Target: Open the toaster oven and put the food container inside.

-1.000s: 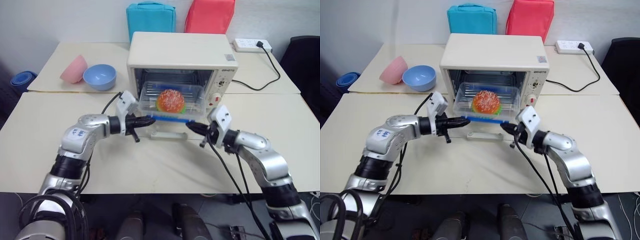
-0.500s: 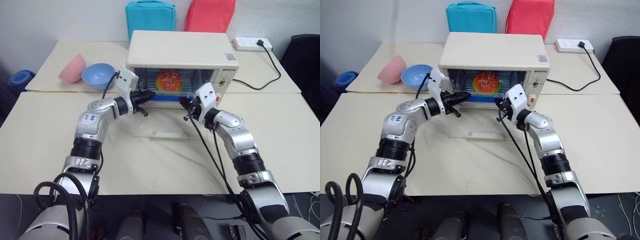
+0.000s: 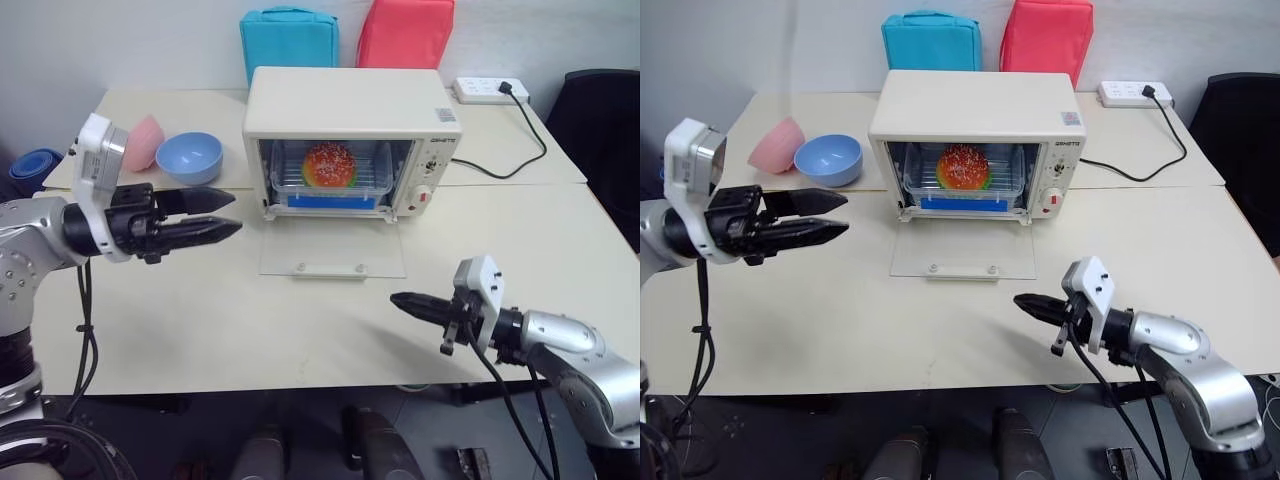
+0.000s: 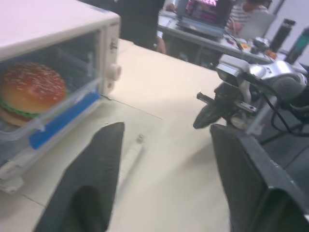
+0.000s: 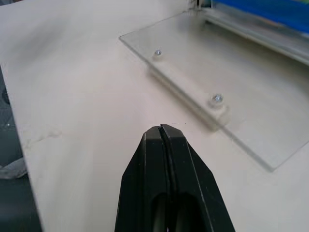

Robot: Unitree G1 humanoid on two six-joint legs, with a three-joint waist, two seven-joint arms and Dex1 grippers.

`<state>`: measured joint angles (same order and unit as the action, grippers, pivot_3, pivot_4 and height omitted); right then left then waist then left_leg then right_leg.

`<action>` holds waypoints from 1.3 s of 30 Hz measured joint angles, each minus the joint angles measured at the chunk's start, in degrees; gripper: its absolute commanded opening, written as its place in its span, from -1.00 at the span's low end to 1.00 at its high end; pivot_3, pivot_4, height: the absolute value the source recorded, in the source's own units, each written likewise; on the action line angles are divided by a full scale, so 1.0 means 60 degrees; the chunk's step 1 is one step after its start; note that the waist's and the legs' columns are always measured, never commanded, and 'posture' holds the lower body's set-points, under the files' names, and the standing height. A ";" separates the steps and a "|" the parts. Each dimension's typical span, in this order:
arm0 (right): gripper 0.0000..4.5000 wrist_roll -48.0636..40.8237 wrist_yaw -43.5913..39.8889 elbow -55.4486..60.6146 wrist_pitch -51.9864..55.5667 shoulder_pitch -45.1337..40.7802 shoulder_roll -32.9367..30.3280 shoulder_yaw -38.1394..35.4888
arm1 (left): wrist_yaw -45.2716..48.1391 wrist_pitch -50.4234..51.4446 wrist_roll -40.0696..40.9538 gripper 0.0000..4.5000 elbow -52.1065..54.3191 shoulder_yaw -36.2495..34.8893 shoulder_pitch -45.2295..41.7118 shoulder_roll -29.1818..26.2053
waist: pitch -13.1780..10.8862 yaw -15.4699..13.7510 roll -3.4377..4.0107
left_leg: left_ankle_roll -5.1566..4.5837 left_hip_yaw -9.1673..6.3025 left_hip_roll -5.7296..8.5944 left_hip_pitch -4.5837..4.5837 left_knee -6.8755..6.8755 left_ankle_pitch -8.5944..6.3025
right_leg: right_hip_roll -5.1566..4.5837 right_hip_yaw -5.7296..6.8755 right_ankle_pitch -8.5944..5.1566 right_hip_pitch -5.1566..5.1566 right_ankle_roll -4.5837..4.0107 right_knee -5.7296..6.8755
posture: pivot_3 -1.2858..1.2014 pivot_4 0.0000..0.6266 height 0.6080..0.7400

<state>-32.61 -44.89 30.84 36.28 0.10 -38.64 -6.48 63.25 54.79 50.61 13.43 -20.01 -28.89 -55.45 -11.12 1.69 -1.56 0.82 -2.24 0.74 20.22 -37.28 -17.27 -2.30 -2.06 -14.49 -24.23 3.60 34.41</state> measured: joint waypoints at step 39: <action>0.98 -0.2175 -0.2750 -0.3845 0.1508 -0.4599 -0.3211 -0.2533 | 0.1237 -0.2581 -0.1260 1.00 -0.0747 -0.0824 0.1422 -0.1797 | -0.0016 0.0013 0.0005 | -0.0005 0.0198 -0.0093 0.0031 0.0021 -0.0080 | 0.0091 -0.0107 0.0057 -0.0165 0.0108 0.0102 | 0.03 -0.52 1.00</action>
<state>-45.66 -61.39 7.77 45.33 -27.49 -57.91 -21.67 70.67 39.30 43.05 8.95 -24.96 -20.36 -66.24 -11.21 1.77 -1.53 0.79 -1.05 0.18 20.41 -37.16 -17.75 -1.76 -2.71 -14.15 -25.21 4.24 35.03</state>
